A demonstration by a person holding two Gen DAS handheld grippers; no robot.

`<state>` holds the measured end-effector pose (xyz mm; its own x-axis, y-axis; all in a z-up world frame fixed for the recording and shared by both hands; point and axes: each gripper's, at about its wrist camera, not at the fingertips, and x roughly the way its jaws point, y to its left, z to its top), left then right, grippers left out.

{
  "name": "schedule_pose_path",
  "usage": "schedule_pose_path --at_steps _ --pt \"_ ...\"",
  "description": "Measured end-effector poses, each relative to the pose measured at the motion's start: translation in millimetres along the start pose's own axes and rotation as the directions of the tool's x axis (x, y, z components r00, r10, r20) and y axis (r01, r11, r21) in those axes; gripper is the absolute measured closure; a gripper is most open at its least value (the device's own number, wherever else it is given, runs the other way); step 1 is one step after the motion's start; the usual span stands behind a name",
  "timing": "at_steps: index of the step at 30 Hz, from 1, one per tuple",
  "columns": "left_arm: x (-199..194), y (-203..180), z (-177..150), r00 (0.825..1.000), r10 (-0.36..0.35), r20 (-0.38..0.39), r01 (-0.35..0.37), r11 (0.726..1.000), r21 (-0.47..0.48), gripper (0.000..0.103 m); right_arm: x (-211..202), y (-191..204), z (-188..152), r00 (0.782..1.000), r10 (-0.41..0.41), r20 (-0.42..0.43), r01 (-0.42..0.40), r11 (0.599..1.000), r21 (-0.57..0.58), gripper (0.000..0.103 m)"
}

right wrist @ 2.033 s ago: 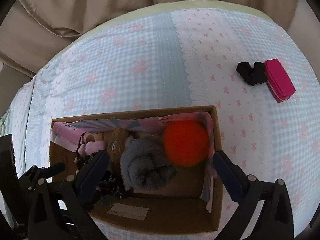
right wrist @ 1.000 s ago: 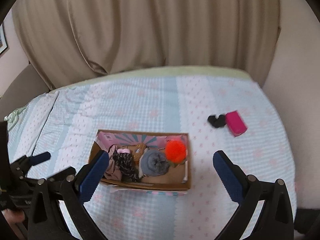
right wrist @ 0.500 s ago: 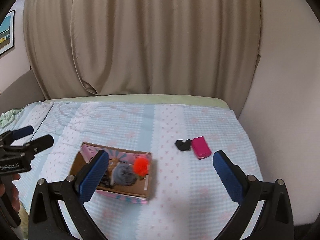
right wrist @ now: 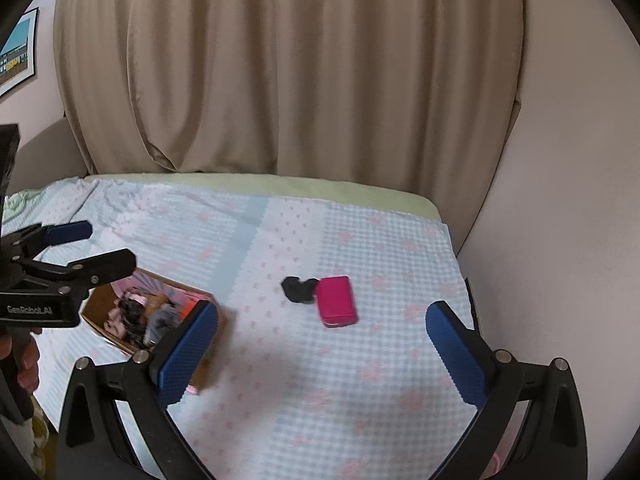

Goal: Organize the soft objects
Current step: 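Lift both tools away from the box toward the pink pouch, then grasp the black scrunchie with the left tool while the right grasps the pink pouch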

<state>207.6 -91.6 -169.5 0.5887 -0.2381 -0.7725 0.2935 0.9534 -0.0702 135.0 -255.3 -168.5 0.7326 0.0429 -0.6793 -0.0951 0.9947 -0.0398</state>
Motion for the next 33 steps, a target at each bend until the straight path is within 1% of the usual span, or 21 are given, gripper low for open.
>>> schedule_pose_path --at_steps 4,7,10,13,16,18,20,22,27,30,33 --pt "50.6 -17.6 2.1 0.996 -0.019 -0.091 0.021 1.000 0.023 0.000 32.7 -24.4 -7.5 0.999 0.021 -0.039 -0.021 1.000 -0.003 0.000" --pt "83.8 -21.7 4.6 0.990 -0.027 -0.139 0.034 0.998 0.050 0.000 54.5 -36.1 -13.0 0.998 0.032 -0.062 -0.032 0.999 -0.005 0.000" --pt "110.6 -22.0 9.4 0.985 -0.028 -0.172 0.043 0.996 0.084 0.000 78.9 -43.4 -19.1 0.995 0.039 -0.086 -0.040 0.999 -0.008 0.000" --pt "148.1 -22.2 17.9 0.976 -0.038 -0.217 0.067 0.990 0.127 0.000 105.0 -50.1 -22.0 0.993 0.047 -0.112 -0.047 0.999 0.002 0.000" --pt "190.8 -21.8 25.1 0.960 -0.057 -0.274 0.104 0.981 0.162 0.000 133.0 -53.8 -25.0 0.989 0.052 -0.140 -0.050 0.999 0.017 0.000" --pt "223.1 -22.2 28.4 0.943 -0.069 -0.325 0.136 0.973 0.188 0.001 154.1 -54.2 -27.9 0.985 0.054 -0.161 -0.051 0.998 0.022 0.000" --pt "247.2 -22.3 29.3 0.930 -0.073 -0.359 0.158 0.964 0.216 0.001 177.1 -52.2 -31.3 0.981 0.055 -0.187 -0.052 0.998 0.023 0.000" --pt "274.4 -23.6 29.3 0.911 -0.076 -0.406 0.190 0.950 0.249 0.001 198.2 -49.6 -35.0 0.976 0.051 -0.214 -0.048 0.999 0.022 0.000" --pt "325.3 -21.7 24.9 0.878 -0.068 -0.473 0.229 0.929 0.292 0.001 250.6 -46.6 -45.2 0.955 0.059 -0.290 -0.051 0.998 0.036 0.000" --pt "352.5 -23.6 20.8 0.862 -0.054 -0.505 0.251 0.909 0.332 0.003 277.8 -43.0 -49.5 0.944 0.055 -0.325 -0.050 0.998 0.024 0.000" --pt "374.6 -23.4 18.9 0.846 -0.061 -0.529 0.278 0.898 0.342 0.008 302.9 -40.2 -54.2 0.934 0.059 -0.352 -0.058 0.998 0.014 0.000"
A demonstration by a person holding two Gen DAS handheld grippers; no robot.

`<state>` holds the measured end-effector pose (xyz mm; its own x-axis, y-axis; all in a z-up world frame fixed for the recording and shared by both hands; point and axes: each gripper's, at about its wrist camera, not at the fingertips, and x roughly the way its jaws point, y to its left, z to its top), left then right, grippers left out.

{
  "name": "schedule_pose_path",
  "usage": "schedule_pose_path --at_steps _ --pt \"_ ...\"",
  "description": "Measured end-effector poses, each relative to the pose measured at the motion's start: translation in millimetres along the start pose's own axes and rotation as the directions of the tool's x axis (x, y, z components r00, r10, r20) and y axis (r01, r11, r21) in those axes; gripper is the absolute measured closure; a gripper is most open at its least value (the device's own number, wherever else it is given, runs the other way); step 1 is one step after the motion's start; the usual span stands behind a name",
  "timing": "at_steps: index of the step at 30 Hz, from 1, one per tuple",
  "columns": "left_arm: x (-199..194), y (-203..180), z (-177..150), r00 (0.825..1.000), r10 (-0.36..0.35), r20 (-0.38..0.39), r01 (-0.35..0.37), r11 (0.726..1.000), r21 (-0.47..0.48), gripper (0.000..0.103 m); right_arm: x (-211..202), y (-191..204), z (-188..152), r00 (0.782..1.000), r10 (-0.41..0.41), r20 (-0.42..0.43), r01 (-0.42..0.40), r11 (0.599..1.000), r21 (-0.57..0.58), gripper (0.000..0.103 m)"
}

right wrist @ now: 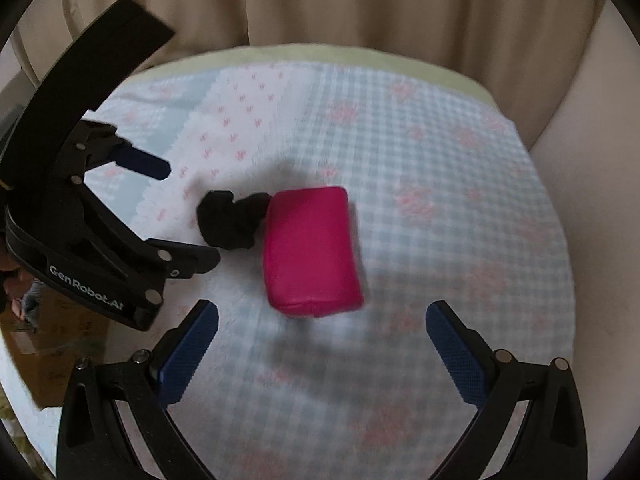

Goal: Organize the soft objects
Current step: 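Grasp the black scrunchie with the left tool while the right grasps the pink pouch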

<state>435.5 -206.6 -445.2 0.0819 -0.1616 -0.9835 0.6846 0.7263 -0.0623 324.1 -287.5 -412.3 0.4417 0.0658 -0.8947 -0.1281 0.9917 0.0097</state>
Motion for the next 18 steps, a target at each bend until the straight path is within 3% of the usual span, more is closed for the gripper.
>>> schedule_pose_path --at_steps 6,11,12,14,16,18 --pt "31.1 9.5 7.0 0.999 -0.042 -0.029 0.043 0.998 0.038 0.024 39.7 3.6 7.7 0.999 0.005 -0.034 -0.007 0.999 -0.037 0.000" --pt "42.5 15.5 6.1 0.997 -0.062 -0.042 0.064 0.997 0.039 0.047 62.1 7.6 13.4 0.999 0.011 -0.052 -0.015 0.997 -0.076 0.002" --pt "40.9 17.4 6.5 0.997 -0.070 -0.033 0.071 0.997 0.034 0.051 64.9 8.2 15.7 0.999 0.013 -0.051 -0.017 0.996 -0.084 0.005" --pt "37.4 22.1 7.5 0.997 -0.079 -0.019 0.080 0.997 0.023 0.068 70.2 8.5 19.1 0.998 0.025 -0.060 -0.030 0.995 -0.091 0.022" --pt "36.2 27.9 8.8 0.996 -0.092 -0.018 0.092 0.996 0.010 0.073 76.9 9.7 22.7 0.996 0.037 -0.079 -0.045 0.995 -0.094 0.036" --pt "34.9 31.7 8.2 0.996 -0.091 -0.014 0.091 0.996 -0.003 0.077 79.0 10.1 23.9 0.996 0.028 -0.084 -0.036 0.995 -0.094 0.040"
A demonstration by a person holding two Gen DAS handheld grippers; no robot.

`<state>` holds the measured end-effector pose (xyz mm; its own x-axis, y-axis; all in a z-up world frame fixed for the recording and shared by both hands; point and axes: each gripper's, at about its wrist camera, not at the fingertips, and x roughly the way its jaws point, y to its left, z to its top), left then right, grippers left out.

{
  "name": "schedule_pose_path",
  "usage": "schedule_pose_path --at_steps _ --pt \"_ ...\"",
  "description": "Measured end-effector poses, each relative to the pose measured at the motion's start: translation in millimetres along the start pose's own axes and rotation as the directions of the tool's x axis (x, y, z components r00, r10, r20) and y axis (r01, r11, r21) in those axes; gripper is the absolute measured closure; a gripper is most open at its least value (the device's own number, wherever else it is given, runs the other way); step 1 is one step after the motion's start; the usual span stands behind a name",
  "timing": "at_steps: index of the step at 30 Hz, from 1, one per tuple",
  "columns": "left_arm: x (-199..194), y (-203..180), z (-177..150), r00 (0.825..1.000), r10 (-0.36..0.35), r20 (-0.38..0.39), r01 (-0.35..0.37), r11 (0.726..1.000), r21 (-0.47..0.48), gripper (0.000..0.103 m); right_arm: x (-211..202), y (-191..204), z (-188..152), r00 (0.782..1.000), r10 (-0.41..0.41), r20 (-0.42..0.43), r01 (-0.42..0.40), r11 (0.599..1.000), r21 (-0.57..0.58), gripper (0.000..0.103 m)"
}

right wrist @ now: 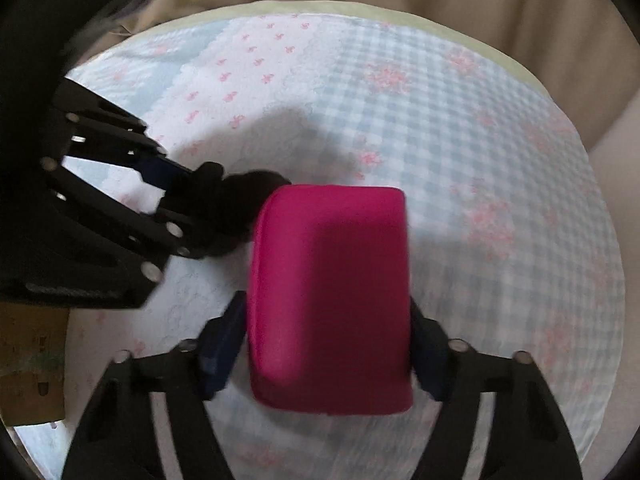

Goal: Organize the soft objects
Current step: 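Grasp the black scrunchie with the left tool while the right grasps the pink pouch, then carry black scrunchie and pink pouch into the box and open both tools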

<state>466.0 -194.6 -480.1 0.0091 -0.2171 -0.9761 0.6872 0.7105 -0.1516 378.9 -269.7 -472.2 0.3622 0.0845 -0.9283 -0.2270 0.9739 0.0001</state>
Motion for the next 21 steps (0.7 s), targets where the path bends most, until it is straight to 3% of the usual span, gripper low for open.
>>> schedule_pose_path --at_steps 5,12,21 --pt "-15.0 8.5 0.8 1.000 0.007 0.025 -0.007 1.000 -0.026 0.079 -8.9 0.8 0.9 1.000 0.003 0.020 -0.003 1.000 0.013 0.050" --pt "-53.5 9.0 5.9 0.998 0.020 0.065 -0.017 0.999 -0.048 0.079 -32.3 -4.3 7.0 0.999 0.002 0.047 -0.004 0.999 0.044 0.051" --pt "-133.6 -25.6 -11.1 0.987 0.050 0.153 -0.039 0.996 -0.077 0.079 -98.6 -5.8 11.5 0.994 -0.023 0.107 0.015 0.997 0.076 0.051"
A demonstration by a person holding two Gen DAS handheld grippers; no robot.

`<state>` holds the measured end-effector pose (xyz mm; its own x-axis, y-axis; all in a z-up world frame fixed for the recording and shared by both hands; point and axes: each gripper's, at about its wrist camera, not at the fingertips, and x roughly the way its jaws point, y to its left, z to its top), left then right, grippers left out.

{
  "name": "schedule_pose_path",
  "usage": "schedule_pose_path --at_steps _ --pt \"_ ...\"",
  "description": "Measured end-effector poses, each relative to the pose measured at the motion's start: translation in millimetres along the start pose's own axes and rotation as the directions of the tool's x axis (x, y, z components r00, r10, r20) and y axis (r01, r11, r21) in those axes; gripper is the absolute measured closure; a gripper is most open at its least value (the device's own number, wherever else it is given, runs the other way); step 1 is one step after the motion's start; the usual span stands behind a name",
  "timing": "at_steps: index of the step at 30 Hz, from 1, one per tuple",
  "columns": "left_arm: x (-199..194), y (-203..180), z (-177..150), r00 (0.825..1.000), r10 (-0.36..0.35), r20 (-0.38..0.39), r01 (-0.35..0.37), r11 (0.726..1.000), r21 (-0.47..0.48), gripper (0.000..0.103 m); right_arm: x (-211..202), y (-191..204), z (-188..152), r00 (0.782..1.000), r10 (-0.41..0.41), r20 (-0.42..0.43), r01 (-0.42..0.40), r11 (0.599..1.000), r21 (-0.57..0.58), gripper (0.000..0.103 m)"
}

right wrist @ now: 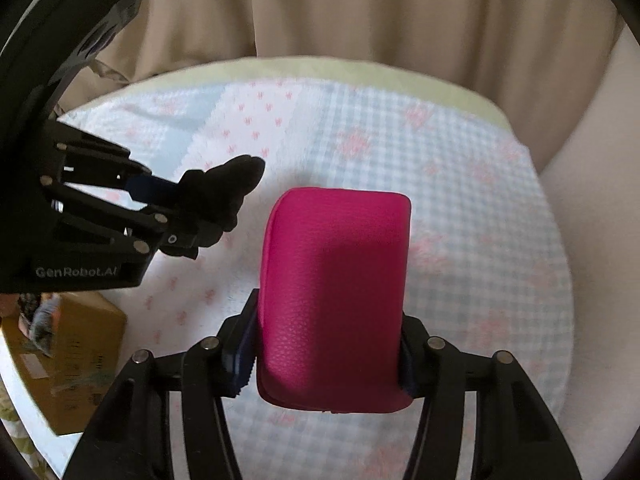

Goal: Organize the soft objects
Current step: 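Carry black scrunchie and pink pouch into the box and open both tools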

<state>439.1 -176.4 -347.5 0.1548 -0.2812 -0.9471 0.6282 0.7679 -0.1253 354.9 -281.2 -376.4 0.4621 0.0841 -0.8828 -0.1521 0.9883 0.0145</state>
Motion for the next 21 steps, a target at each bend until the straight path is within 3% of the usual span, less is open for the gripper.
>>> schedule_pose_path --at_steps 10,16,21 --pt "-107.3 -25.4 -35.7 0.991 0.049 0.121 -0.033 0.991 -0.128 0.079 -110.0 24.6 7.6 0.995 0.015 0.102 -0.015 1.000 0.001 0.051" --pt "-182.3 -31.7 -92.2 0.974 0.107 0.198 -0.058 0.970 -0.238 0.079 -169.0 57.5 0.4 0.988 0.052 0.148 -0.047 0.998 -0.042 0.051" --pt "-228.6 -24.0 -153.6 0.960 0.167 0.224 -0.081 0.934 -0.349 0.079 -205.8 96.9 -9.0 0.979 0.108 0.171 -0.095 0.992 -0.087 0.051"
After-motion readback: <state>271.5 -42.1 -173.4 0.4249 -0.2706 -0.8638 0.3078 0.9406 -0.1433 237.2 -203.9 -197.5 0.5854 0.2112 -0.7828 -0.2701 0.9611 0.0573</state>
